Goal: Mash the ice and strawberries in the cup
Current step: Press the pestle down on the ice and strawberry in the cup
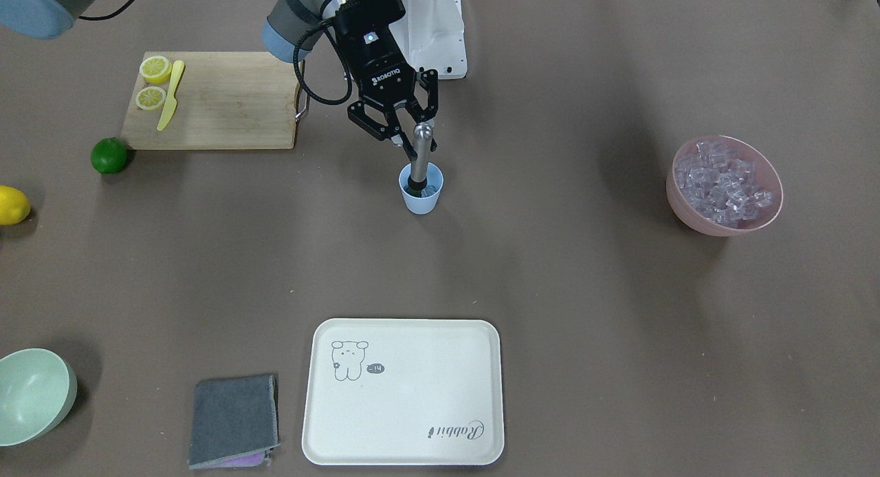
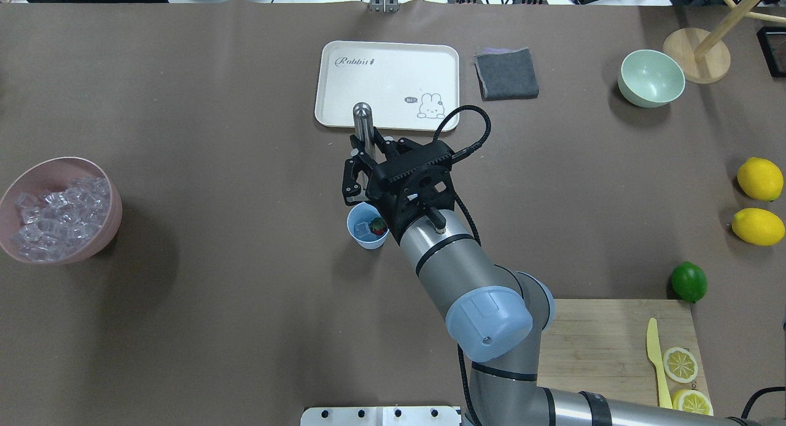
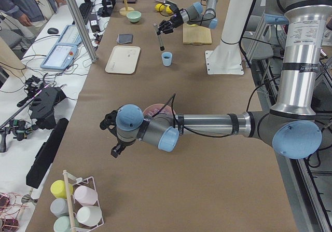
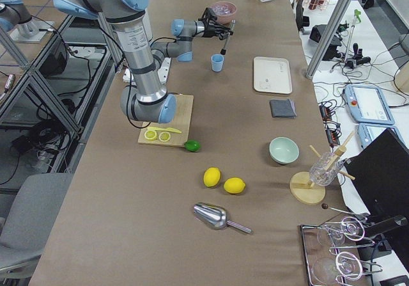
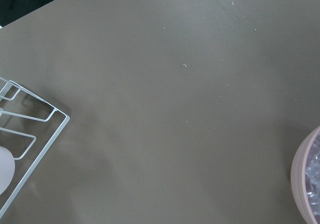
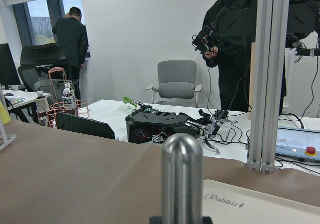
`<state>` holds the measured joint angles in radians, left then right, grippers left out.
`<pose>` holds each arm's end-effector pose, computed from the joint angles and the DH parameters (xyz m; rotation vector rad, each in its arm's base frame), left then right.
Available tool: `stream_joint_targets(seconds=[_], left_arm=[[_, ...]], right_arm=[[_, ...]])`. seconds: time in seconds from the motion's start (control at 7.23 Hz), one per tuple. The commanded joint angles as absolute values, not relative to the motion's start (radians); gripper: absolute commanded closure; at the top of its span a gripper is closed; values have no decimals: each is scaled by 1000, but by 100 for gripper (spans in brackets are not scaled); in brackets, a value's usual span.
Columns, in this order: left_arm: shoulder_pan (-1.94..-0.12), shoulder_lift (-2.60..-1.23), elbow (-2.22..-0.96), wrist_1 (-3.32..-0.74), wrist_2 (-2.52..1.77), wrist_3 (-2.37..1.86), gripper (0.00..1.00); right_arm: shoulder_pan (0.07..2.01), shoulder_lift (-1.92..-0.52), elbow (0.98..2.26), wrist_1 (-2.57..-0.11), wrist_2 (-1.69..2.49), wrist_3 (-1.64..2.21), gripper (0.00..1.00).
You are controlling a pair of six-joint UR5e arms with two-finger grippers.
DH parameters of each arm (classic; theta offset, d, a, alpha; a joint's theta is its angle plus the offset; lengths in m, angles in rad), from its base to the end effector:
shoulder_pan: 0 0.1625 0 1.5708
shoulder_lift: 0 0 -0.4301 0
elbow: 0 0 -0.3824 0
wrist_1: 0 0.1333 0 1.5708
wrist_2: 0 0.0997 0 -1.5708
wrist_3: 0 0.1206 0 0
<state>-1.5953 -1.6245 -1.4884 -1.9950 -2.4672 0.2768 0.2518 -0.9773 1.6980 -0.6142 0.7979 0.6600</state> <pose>-0.0520 -0.5252 0.6340 0.5002 0.8242 0.4098 -0.5299 -0.3609 0.1584 1.3237 -0.9833 0.1459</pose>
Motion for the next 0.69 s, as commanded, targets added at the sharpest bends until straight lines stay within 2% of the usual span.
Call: stream_joint_targets(seconds=[0.0, 0.55], left_arm=[[-1595, -1623, -1489, -1996, -2470, 278, 3], [-1595, -1618, -1502, -1996, -2468, 276, 3]], right_arm=[[232, -974, 1684, -607, 799, 667, 100], [199, -982, 1663, -607, 795, 673, 100]])
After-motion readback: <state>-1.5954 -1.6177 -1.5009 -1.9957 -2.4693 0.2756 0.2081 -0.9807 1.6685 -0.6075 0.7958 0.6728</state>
